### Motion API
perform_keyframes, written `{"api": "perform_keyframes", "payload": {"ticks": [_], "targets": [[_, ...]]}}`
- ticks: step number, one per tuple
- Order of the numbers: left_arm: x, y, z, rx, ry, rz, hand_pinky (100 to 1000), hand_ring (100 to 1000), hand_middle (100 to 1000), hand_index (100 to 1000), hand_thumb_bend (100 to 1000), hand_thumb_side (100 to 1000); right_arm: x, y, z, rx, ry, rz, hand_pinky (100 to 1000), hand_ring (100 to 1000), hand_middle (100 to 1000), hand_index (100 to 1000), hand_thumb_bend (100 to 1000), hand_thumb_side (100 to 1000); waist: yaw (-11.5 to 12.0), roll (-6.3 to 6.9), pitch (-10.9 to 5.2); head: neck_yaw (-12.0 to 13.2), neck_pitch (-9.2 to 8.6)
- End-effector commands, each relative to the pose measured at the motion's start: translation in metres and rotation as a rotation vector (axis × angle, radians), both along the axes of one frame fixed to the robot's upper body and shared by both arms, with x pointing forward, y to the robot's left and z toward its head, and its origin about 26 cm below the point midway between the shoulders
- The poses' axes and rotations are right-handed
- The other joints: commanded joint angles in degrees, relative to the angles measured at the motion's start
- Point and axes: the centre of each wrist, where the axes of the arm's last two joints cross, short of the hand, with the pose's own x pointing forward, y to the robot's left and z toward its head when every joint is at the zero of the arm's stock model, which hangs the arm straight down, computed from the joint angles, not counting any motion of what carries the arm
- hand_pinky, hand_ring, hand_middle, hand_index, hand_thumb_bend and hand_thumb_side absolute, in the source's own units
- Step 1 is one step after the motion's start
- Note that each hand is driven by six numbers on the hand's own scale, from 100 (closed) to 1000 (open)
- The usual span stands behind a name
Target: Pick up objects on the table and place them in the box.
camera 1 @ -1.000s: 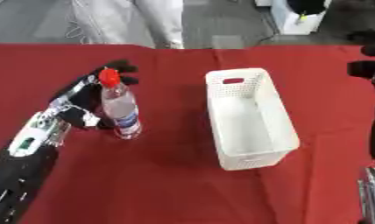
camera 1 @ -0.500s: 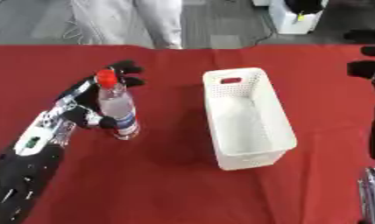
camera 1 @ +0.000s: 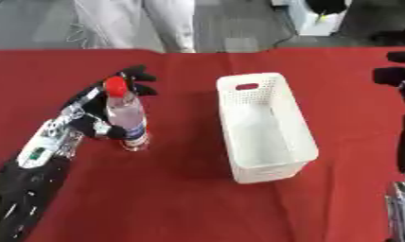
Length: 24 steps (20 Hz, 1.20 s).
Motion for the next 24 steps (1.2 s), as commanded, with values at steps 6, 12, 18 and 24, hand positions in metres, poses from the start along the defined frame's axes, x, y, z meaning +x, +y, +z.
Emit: {"api": "perform_keyframes", "payload": {"ticks": [6, 12, 18, 24], "targets": [[-0.001, 0.030, 0.027, 0.110, -0.401, 0.188, 100, 100, 100, 163, 1000, 136, -0.003, -0.002, 0.007, 0.007, -0.025, 0.001, 643, 609, 670, 881, 564, 842, -0.08, 0.07, -0.59, -0.37, -0.07], [-0.002, 0.024, 0.024, 0.216, -0.566, 0.287, 100, 100, 100, 117, 948, 129, -0.003, -0.003, 0.007, 0.014, -0.023, 0.004, 643, 609, 669, 882, 561, 839, -0.27, 0.09, -0.36, -0.35, 0.32], [0.000, 0.014, 0.020, 0.190, -0.581, 0.336, 100, 100, 100, 100, 800, 100, -0.004, -0.003, 0.007, 0.016, -0.022, 0.005, 643, 609, 669, 882, 558, 837, -0.35, 0.15, -0.29, -0.36, 0.70], [0.000, 0.009, 0.022, 0.143, -0.574, 0.343, 100, 100, 100, 100, 774, 100, -0.004, -0.003, 0.007, 0.014, -0.021, 0.007, 643, 609, 670, 882, 555, 836, -0.32, 0.15, -0.39, -0.34, 0.72]]}}
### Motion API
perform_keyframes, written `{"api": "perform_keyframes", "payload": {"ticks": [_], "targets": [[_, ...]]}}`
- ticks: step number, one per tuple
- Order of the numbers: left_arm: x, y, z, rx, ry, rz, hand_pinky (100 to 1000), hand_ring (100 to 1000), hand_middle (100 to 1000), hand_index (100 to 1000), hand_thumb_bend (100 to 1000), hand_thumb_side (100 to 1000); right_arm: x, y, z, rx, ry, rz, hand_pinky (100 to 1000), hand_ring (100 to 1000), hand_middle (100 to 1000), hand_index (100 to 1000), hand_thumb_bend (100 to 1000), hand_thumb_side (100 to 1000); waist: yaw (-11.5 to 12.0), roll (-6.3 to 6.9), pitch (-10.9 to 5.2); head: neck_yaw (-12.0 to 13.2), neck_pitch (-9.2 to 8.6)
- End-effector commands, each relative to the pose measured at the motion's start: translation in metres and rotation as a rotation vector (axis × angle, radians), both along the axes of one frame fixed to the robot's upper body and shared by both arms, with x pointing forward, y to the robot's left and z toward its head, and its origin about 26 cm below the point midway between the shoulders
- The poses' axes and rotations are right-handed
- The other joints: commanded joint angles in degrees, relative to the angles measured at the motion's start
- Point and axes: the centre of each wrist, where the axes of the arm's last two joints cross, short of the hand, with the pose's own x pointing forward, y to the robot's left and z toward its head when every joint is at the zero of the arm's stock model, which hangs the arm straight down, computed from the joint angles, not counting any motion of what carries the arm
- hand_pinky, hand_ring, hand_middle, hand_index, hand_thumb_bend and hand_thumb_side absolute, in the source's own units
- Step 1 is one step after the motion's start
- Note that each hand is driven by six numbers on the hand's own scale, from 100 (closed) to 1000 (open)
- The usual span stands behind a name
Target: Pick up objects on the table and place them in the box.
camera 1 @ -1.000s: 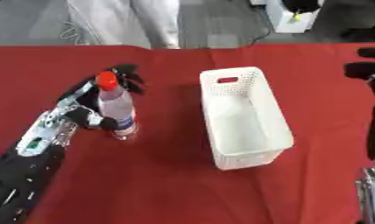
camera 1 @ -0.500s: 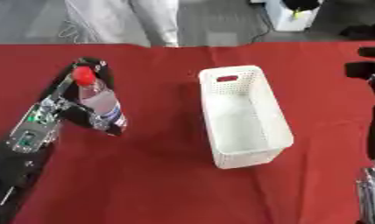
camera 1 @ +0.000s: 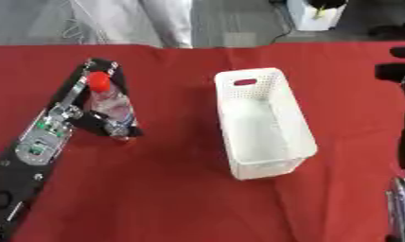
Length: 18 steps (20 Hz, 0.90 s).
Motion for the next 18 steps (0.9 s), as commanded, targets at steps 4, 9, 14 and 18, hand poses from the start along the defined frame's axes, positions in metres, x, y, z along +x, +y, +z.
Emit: {"api": "perform_keyframes", "payload": {"ticks": [4, 9, 14, 18], "targets": [[-0.002, -0.009, 0.021, -0.051, -0.017, -0.042, 100, 100, 100, 100, 777, 100, -0.003, -0.001, 0.006, -0.001, -0.022, 0.004, 643, 609, 670, 883, 554, 836, -0.03, 0.15, -0.90, -0.37, 0.02], [-0.010, -0.028, 0.050, -0.114, -0.039, -0.143, 100, 100, 100, 100, 809, 100, -0.002, 0.001, 0.005, -0.009, -0.020, 0.009, 643, 609, 670, 883, 555, 836, 0.07, 0.13, -1.07, -0.41, -0.26], [-0.020, -0.044, 0.078, -0.145, -0.088, -0.235, 100, 100, 100, 100, 856, 100, -0.001, 0.001, 0.005, -0.012, -0.019, 0.010, 644, 609, 671, 883, 555, 835, -0.16, 0.09, -1.18, -0.40, -0.65], [-0.025, -0.052, 0.086, -0.103, -0.109, -0.294, 100, 100, 100, 168, 593, 100, -0.001, 0.001, 0.004, -0.013, -0.018, 0.009, 644, 610, 671, 884, 552, 835, -0.46, 0.32, -1.24, -0.40, -0.74]]}}
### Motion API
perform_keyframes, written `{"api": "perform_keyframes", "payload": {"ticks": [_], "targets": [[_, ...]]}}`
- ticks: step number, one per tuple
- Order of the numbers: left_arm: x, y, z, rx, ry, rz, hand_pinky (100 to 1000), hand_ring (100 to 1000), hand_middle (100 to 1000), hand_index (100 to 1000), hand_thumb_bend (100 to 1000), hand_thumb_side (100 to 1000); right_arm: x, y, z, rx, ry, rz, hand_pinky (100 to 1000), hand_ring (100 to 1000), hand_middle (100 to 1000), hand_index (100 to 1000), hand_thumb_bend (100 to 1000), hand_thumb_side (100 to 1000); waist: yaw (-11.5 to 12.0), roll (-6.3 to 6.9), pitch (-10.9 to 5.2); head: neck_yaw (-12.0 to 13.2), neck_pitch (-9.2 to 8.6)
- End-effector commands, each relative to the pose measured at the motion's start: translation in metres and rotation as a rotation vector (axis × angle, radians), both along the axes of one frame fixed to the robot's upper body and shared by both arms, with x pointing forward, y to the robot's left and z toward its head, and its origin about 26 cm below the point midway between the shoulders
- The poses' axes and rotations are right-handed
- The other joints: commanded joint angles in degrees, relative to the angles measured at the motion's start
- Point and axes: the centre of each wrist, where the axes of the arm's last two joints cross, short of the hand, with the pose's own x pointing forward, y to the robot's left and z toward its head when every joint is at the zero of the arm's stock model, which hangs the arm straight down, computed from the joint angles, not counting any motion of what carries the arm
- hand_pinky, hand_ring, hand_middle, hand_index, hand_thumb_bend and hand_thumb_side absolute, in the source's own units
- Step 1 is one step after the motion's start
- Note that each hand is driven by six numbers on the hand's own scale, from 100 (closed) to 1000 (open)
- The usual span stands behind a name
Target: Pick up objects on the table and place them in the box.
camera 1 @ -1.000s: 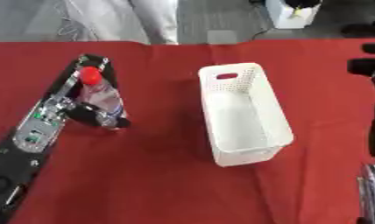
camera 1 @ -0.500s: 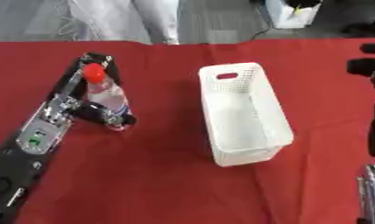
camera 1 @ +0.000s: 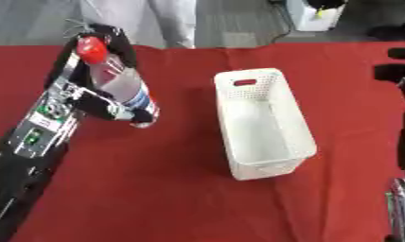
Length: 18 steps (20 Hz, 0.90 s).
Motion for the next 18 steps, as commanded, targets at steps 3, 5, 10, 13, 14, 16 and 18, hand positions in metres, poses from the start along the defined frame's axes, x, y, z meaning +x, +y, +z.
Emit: {"api": "perform_keyframes", "payload": {"ticks": [3, 5, 10, 13, 14, 16, 18], "targets": [[-0.006, -0.004, 0.022, 0.067, -0.048, -0.060, 100, 100, 100, 164, 434, 100, -0.002, 0.000, 0.005, -0.002, -0.020, 0.005, 644, 610, 671, 884, 551, 834, -0.23, 0.41, -1.21, -0.42, -0.65], [-0.006, -0.004, 0.022, 0.060, -0.051, -0.071, 100, 100, 100, 159, 496, 100, -0.002, 0.000, 0.005, -0.001, -0.021, 0.003, 644, 610, 671, 884, 549, 834, -0.34, 0.54, -1.21, -0.46, -0.59], [-0.008, -0.008, 0.026, 0.071, -0.080, -0.111, 100, 100, 100, 155, 670, 100, -0.003, -0.001, 0.005, -0.002, -0.023, 0.003, 645, 610, 672, 884, 545, 834, -0.61, 0.85, -1.27, -0.57, -0.53], [-0.009, -0.011, 0.029, 0.070, -0.092, -0.139, 100, 100, 100, 147, 674, 100, -0.003, -0.001, 0.005, -0.004, -0.022, 0.003, 645, 610, 672, 885, 544, 834, -0.92, 0.95, -1.37, -0.54, -0.53], [-0.009, -0.012, 0.030, 0.066, -0.093, -0.149, 100, 100, 100, 143, 673, 100, -0.003, -0.001, 0.005, -0.005, -0.021, 0.003, 645, 611, 672, 885, 543, 834, -1.05, 0.99, -1.41, -0.51, -0.54], [-0.009, -0.013, 0.033, 0.055, -0.093, -0.165, 100, 100, 100, 135, 672, 100, -0.003, -0.001, 0.005, -0.006, -0.020, 0.003, 645, 611, 673, 885, 543, 846, -1.26, 1.05, -1.50, -0.51, -0.57], [-0.010, -0.015, 0.039, 0.034, -0.100, -0.181, 100, 100, 100, 127, 665, 100, -0.003, 0.000, 0.004, -0.008, -0.021, 0.004, 646, 612, 674, 885, 539, 837, -1.74, 1.19, -1.75, -0.47, -0.63]]}}
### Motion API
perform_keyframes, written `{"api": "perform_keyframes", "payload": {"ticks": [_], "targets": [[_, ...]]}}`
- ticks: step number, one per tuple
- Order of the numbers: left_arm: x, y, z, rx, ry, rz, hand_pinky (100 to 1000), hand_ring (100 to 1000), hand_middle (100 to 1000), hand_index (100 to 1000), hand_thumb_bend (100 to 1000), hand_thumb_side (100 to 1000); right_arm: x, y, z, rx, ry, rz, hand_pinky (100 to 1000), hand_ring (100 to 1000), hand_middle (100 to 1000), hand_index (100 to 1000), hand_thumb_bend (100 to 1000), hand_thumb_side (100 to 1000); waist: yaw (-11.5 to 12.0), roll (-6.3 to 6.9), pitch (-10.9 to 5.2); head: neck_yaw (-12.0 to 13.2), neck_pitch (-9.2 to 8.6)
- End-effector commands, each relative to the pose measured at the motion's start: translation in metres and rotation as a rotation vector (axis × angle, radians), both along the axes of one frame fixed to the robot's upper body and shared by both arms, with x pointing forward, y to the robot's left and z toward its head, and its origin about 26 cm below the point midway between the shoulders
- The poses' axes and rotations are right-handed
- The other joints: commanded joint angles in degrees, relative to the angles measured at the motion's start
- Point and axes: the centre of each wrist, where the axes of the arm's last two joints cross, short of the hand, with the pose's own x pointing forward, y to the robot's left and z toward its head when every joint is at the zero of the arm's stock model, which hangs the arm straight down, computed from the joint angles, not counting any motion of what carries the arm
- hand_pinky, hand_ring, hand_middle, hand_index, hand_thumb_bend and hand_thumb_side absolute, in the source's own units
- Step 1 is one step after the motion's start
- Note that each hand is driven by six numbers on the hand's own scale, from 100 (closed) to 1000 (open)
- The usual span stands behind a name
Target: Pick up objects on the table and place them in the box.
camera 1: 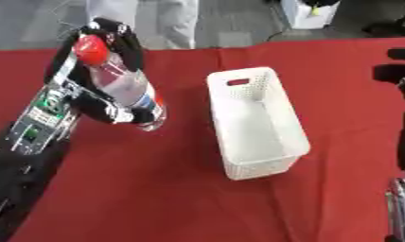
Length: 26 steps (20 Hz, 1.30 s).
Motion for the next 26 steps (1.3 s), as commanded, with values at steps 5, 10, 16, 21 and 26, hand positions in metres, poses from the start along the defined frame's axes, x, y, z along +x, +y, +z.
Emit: {"api": "perform_keyframes", "payload": {"ticks": [5, 10, 16, 21, 26], "targets": [[-0.012, -0.010, 0.049, -0.031, -0.108, -0.100, 100, 100, 100, 122, 660, 100, -0.003, 0.003, 0.004, -0.018, -0.026, 0.006, 647, 614, 676, 885, 532, 843, -1.89, 0.80, -2.46, -0.37, -0.92], [-0.021, -0.024, 0.075, -0.073, -0.116, -0.199, 100, 100, 100, 120, 658, 100, -0.003, 0.006, 0.003, -0.033, -0.029, 0.009, 649, 616, 678, 885, 526, 846, -3.57, 1.73, -3.42, -0.34, -1.30], [-0.025, -0.030, 0.088, -0.076, -0.116, -0.257, 100, 100, 100, 121, 668, 100, -0.004, 0.009, 0.004, -0.049, -0.039, 0.019, 650, 618, 680, 885, 518, 848, -5.77, 2.99, -4.08, -0.34, -2.01], [-0.022, -0.035, 0.087, -0.062, -0.104, -0.280, 100, 100, 100, 123, 675, 100, -0.004, 0.010, 0.006, -0.058, -0.046, 0.024, 650, 618, 680, 886, 519, 846, -8.31, 3.66, -3.84, 0.02, -2.48], [-0.017, -0.043, 0.084, -0.036, -0.074, -0.300, 100, 100, 100, 125, 678, 100, -0.002, 0.013, 0.009, -0.049, -0.054, 0.039, 650, 617, 678, 886, 601, 814, -11.07, 3.74, -2.99, 1.12, -3.29]]}}
